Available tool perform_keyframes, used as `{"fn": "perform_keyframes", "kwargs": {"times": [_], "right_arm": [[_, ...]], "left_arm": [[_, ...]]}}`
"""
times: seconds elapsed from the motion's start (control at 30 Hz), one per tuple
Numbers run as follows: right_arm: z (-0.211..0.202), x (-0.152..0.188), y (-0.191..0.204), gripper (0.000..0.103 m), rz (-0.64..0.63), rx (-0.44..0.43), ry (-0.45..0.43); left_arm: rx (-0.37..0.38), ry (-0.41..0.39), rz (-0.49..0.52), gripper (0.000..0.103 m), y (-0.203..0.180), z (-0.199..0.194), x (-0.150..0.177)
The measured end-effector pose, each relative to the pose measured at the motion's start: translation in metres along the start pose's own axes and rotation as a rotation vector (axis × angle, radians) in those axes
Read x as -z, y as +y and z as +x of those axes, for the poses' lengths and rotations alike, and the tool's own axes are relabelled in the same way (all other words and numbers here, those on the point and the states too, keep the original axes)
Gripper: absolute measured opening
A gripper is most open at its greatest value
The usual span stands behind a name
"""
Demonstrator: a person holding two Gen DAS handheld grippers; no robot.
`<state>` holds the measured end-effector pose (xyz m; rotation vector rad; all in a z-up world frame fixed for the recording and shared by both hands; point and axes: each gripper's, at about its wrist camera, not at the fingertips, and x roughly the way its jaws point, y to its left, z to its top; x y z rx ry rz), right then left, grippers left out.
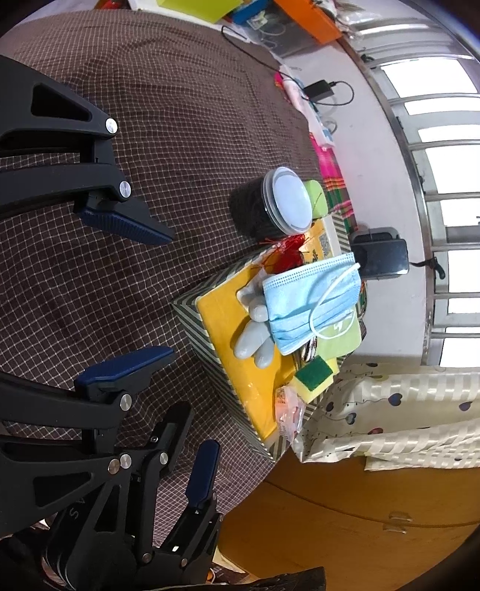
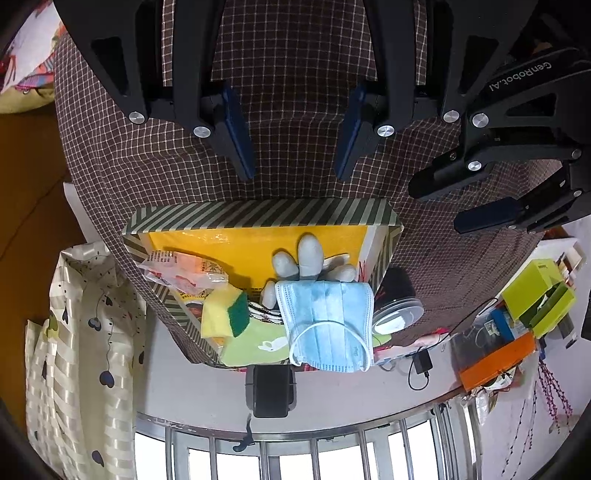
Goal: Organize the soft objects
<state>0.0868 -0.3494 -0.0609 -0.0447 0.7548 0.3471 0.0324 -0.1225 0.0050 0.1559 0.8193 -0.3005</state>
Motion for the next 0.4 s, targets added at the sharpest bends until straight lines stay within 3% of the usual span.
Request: {"fn": "perform_keyframes", "kwargs": {"times": [0.4], "right_arm": [[0.0020,-0.0011,0.0074,0.046,0.000,0.021,0.010]], "left_arm": [[0.040,-0.019,-0.001,0.052,0.0089,0.0020,0.0033]]}}
